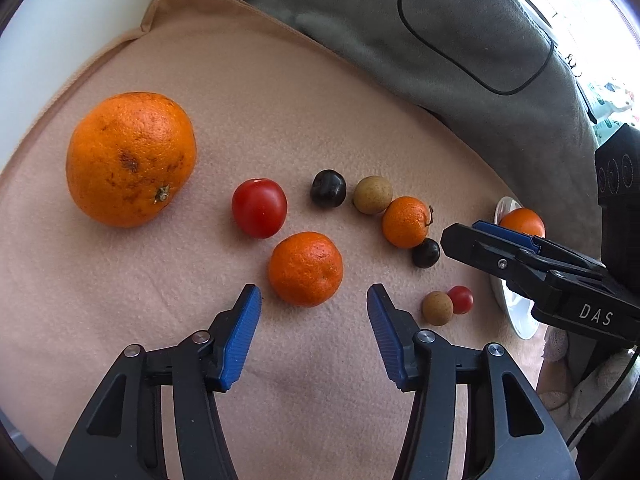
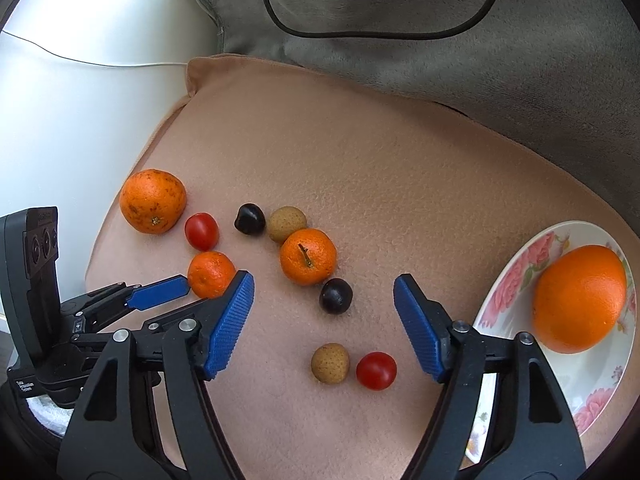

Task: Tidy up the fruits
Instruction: 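Move the right tool back toward the mandarins beside the tomatoes, then grasp a mandarin with the right tool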

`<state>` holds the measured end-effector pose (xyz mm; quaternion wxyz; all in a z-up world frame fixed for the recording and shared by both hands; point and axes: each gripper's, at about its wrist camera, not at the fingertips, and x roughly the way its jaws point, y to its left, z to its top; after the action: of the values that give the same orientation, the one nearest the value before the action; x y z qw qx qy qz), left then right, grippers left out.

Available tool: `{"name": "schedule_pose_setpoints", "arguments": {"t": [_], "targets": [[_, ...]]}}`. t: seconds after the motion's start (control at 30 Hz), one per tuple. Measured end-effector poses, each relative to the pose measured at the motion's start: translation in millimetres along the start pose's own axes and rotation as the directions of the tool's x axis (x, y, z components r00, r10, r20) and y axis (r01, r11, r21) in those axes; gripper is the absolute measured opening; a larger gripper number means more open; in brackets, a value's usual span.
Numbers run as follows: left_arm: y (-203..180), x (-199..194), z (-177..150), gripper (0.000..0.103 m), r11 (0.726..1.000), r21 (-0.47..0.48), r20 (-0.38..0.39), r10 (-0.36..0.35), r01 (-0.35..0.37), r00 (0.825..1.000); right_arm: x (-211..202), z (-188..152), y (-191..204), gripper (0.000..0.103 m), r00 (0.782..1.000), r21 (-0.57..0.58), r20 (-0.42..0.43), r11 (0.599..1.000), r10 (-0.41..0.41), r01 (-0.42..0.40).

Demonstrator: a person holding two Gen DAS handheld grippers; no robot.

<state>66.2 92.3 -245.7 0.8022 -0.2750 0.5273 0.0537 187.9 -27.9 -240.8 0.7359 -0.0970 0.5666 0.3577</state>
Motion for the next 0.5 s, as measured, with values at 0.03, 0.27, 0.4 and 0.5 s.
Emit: {"name": "schedule_pose_setpoints", "arguments": {"t": [0.03,0.27,0.4,0.5], "targets": [[0.8,1.0,0.3,0.052,1.000,-0.004,-0.001,0.001,-0.001,1.000,1.9,1.0,0.4,0.072,1.000,-0.004,-0.003,1.000,0.001,-0.001],[3.0,6.6,4.2,0.048,1.000,-0.008,-0.008,0.010,-0.011,1.000,16.0,6.6,3.0,0.065,1.000,-0.016,-0.026,1.000,0.011,-0.012],[-0.3,10.0,7.2,0.046,1.000,0.001,-0.010,0.020,-0.020,1.000,22.5,8.3,5.6,0.062,0.999,-0.023,-0.035,1.000,0.011,-0.012],[-1.7,13.9,9.5,0.046,1.000,0.000,-0.012,0.021,-0.021,1.000,27.8,10.2,6.3,0.062,0.999,-0.025,-0.044,1.000,0.009,-0.010]]}}
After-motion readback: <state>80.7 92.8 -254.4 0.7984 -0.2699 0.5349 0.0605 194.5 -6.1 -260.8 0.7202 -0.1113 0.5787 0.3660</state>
